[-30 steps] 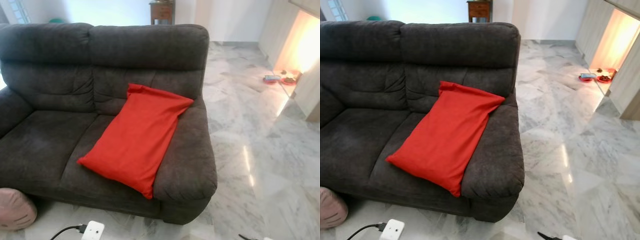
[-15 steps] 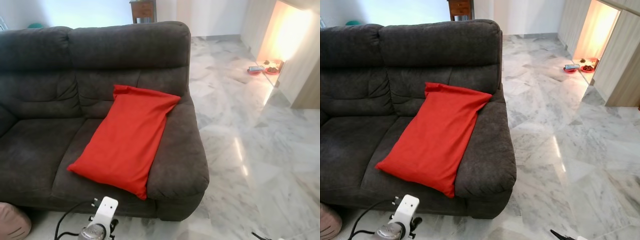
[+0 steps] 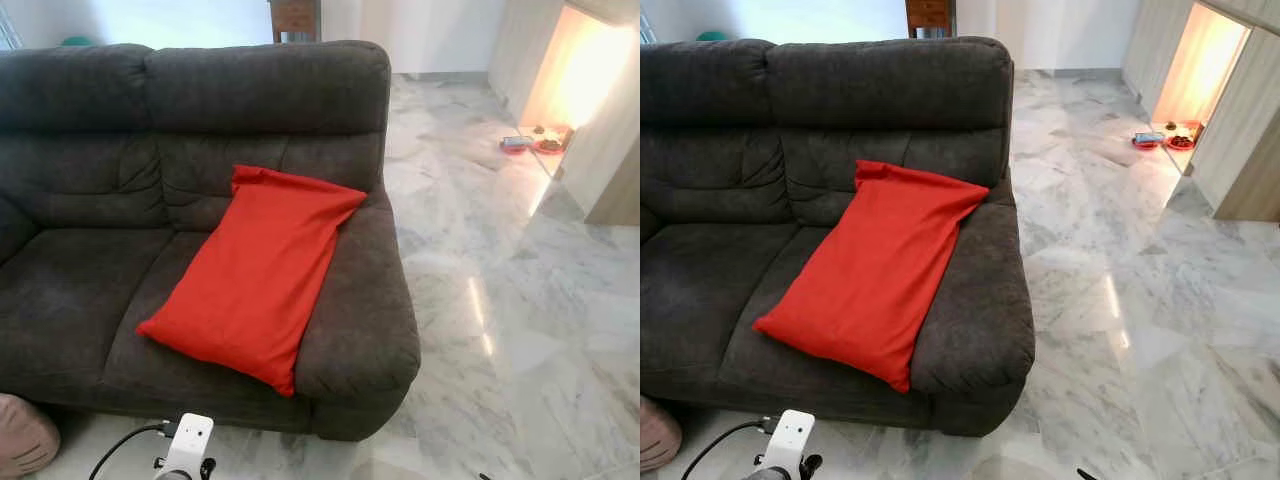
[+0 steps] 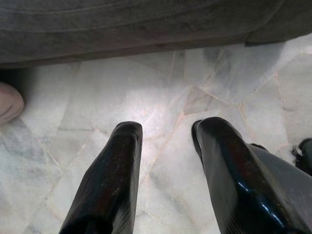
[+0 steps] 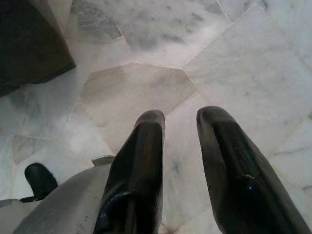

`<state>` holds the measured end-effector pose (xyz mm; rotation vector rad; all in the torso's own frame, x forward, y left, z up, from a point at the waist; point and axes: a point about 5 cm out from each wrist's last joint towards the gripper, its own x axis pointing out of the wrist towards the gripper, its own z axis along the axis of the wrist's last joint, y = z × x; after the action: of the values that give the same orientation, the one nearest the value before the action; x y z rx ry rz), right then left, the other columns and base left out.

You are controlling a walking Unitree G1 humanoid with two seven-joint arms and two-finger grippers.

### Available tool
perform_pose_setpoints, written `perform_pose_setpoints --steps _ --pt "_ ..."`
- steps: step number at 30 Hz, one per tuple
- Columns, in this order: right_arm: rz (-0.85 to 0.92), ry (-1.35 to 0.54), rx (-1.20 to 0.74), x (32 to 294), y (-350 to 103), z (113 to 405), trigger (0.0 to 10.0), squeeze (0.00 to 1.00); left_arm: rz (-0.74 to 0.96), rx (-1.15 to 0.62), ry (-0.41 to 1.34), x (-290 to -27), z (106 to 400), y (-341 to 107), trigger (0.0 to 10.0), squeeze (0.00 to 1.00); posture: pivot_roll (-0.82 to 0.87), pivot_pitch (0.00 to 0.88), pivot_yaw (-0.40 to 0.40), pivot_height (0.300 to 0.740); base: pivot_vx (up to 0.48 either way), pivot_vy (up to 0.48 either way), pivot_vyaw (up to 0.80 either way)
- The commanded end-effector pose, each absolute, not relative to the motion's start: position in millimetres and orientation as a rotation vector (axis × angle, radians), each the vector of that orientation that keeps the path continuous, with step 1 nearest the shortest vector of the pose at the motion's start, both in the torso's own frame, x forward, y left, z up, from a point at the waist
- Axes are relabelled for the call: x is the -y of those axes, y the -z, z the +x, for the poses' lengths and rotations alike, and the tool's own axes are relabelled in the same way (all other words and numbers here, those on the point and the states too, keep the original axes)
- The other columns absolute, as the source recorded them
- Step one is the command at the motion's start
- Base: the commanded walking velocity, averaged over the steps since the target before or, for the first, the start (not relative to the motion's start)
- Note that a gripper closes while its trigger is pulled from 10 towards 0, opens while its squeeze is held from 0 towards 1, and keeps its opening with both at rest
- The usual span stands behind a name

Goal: Move the pillow to the sofa from floor

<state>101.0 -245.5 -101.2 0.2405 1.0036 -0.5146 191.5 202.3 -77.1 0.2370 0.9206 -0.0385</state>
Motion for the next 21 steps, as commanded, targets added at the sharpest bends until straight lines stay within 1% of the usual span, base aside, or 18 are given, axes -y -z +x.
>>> perform_pose_setpoints --steps 1,9,14,17,21 --pt "0.245 0.519 -0.993 246.7 100.6 101.4 10.0 0.00 0.237 -0.922 0.036 -205.4 188.3 78.0 10.0 0.00 -0.03 0.000 0.017 0.740 0.000 0.000 0.00" --pt "0.269 0.523 -0.978 246.1 100.7 100.4 10.0 0.00 0.248 -0.968 0.009 -219.2 174.5 82.2 10.0 0.00 -0.05 0.000 0.027 0.740 0.000 0.000 0.00" --pt "0.274 0.528 -1.020 242.6 104.7 88.8 10.0 0.00 0.260 -0.995 0.005 -228.8 165.6 84.0 10.0 0.00 -0.05 0.000 0.042 0.740 0.000 0.000 0.00" --pt "0.271 0.524 -1.063 237.1 108.9 75.2 10.0 0.00 0.268 -1.002 0.010 -232.6 162.3 84.4 10.0 0.00 -0.05 0.000 0.040 0.740 0.000 0.000 0.00" --pt "0.260 0.508 -1.073 234.7 110.0 71.5 10.0 0.00 0.272 -1.006 0.016 -233.1 160.4 85.0 10.0 0.00 -0.05 0.000 0.038 0.740 0.000 0.000 0.00"
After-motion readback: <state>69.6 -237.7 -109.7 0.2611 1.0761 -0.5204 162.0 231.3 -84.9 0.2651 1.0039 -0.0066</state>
